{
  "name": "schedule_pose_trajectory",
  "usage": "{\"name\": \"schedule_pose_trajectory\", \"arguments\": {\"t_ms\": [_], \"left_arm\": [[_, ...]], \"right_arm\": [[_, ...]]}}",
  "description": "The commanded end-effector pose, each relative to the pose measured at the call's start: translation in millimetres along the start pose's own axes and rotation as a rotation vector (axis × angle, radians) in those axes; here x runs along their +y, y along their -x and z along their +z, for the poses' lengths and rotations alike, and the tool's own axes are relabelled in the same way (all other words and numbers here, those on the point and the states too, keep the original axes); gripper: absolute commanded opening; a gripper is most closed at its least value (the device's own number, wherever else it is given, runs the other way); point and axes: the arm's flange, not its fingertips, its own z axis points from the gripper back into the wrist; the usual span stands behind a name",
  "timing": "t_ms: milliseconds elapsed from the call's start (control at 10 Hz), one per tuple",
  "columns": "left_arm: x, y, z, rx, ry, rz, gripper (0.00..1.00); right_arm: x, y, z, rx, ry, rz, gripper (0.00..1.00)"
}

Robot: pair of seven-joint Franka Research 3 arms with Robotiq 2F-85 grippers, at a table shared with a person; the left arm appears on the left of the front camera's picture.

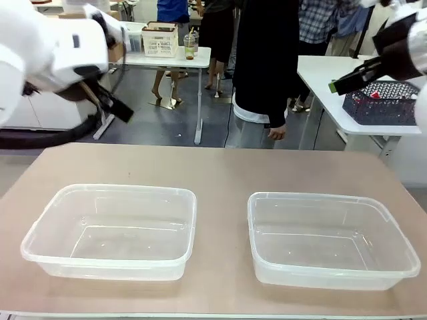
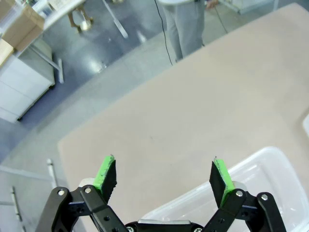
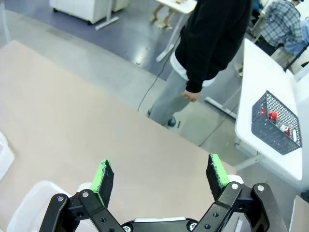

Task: Sort the waste into each basket.
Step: Pick up the Organizing box on the left side of the table and lift it.

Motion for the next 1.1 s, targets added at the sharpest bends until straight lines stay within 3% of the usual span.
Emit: {"name": "schedule_pose_trajectory", "arguments": {"t_ms": [0, 100, 200, 300, 400, 500, 600, 800, 900, 1000], "left_arm": [[-2, -7, 23, -0.046, -0.022, -0.012, 1.00], [-13, -4, -3, -0.033, 0.216, -0.055, 1.00], [8, 1, 18, -0.095, 0.274, 0.085, 1.00], [43, 10, 58, -0.123, 0.369, 0.593, 1.00], [70, 35, 87, -0.250, 0.491, 0.794, 1.00], [95, 68, 105, -0.426, 0.596, 0.911, 1.00], [115, 102, 115, -0.518, 0.654, 1.026, 1.00], [146, 162, 111, -0.585, 0.614, 1.208, 1.00], [150, 177, 101, -0.380, 0.493, 1.271, 1.00], [182, 109, 145, -0.409, 0.622, 0.902, 1.00]], "right_arm": [[1, 0, -7, -0.001, -0.004, -0.001, 1.00], [14, 10, -27, 0.126, -0.116, -0.047, 1.00], [-11, 23, -18, 0.212, -0.219, -0.164, 1.00], [-55, 38, -1, 0.326, -0.537, -0.571, 1.00], [-92, 61, 1, 0.393, -0.696, -0.900, 1.00], [-124, 86, 4, 0.354, -0.765, -1.163, 1.00], [-153, 111, 14, 0.193, -0.841, -1.358, 1.00], [-190, 157, 30, -0.039, -0.830, -1.603, 1.00], [-195, 169, 35, -0.044, -0.655, -1.667, 1.00], [-181, 152, 36, 0.137, -0.772, -0.834, 1.00]]}}
